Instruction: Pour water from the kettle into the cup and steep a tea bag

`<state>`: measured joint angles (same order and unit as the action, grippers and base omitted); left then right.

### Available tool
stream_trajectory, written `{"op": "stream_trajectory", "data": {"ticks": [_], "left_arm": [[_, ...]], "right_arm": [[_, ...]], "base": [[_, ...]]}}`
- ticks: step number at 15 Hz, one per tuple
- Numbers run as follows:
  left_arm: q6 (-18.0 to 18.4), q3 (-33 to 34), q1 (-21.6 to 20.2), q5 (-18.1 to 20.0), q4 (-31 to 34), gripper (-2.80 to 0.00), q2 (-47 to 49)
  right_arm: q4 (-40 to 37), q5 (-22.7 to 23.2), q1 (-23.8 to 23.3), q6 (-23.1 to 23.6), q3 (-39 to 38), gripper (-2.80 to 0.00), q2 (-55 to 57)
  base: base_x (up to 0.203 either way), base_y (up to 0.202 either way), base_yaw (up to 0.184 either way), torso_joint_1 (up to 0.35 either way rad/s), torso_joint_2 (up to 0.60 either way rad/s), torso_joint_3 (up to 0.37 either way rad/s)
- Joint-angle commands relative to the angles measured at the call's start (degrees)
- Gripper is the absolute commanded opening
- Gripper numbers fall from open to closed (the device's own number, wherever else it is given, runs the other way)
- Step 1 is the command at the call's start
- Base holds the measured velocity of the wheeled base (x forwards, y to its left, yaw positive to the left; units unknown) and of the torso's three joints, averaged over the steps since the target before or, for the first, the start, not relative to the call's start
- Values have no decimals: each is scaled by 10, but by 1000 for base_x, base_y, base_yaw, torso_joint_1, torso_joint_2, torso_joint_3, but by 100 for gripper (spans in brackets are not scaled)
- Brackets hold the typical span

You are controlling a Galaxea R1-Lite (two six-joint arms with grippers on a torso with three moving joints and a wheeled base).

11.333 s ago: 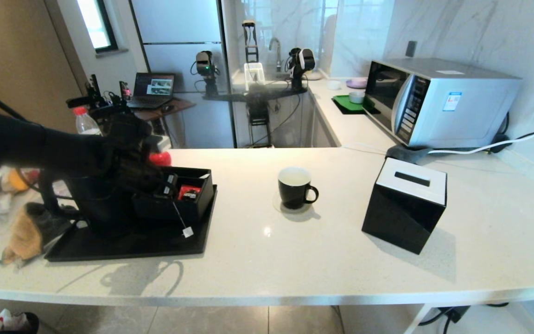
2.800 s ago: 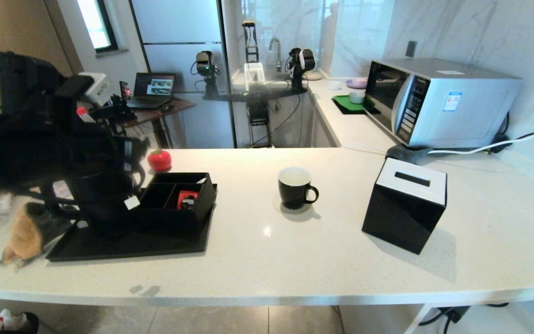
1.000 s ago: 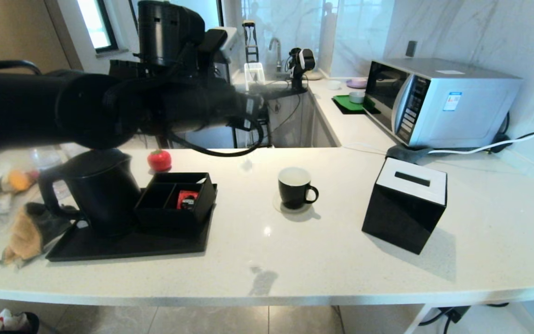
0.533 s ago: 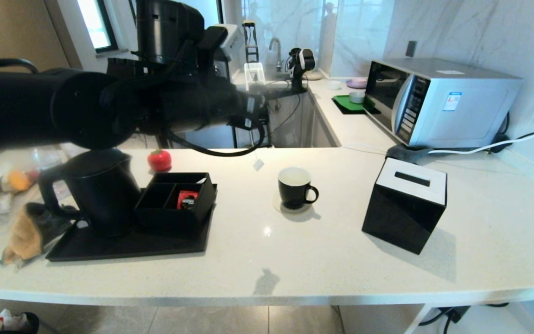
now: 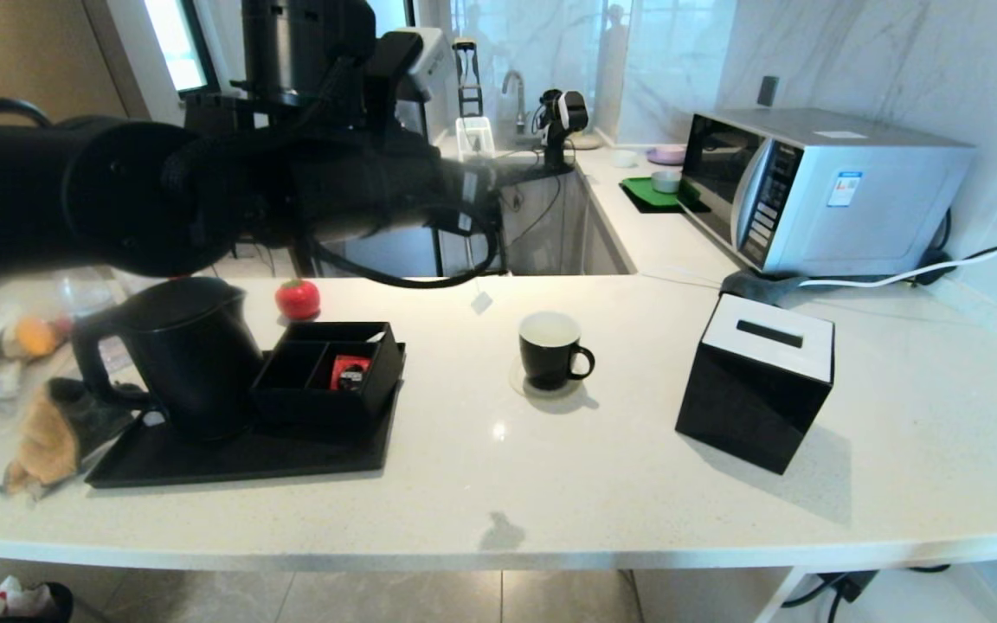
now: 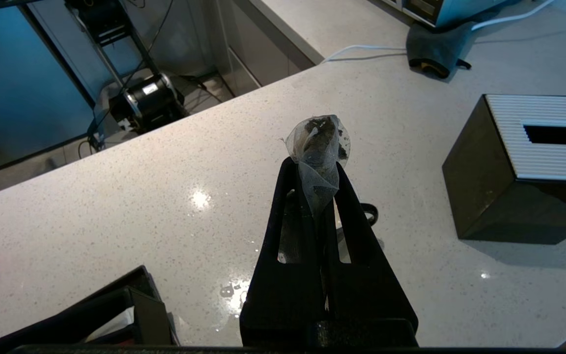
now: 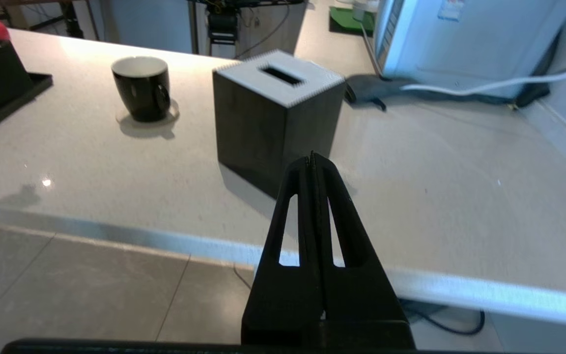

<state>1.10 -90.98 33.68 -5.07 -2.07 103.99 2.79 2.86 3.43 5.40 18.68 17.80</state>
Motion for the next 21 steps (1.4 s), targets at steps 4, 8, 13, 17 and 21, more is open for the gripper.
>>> {"op": "stream_trajectory", "data": {"ticks": [4,8,13,17,21], "left_arm": [[0,0,8,-10,0,-280,-2],[0,0,9,-10,0,-280,0],[0,0,12,-11,0,-280,4],[0,-1,23,-12,0,-280,7],[0,-1,32,-13,0,-280,7]], "right_arm": [[156,42,17,1,59,-280,262],[273,142,20,7,99,-280,415],[379,196,88,29,143,0,550],[466,198,152,29,165,0,634],[507,199,207,28,206,0,705]], "base": [[0,0,0,0,0,0],[0,0,0,0,0,0],[0,0,0,0,0,0],[0,0,0,0,0,0],[0,0,0,0,0,0]]}}
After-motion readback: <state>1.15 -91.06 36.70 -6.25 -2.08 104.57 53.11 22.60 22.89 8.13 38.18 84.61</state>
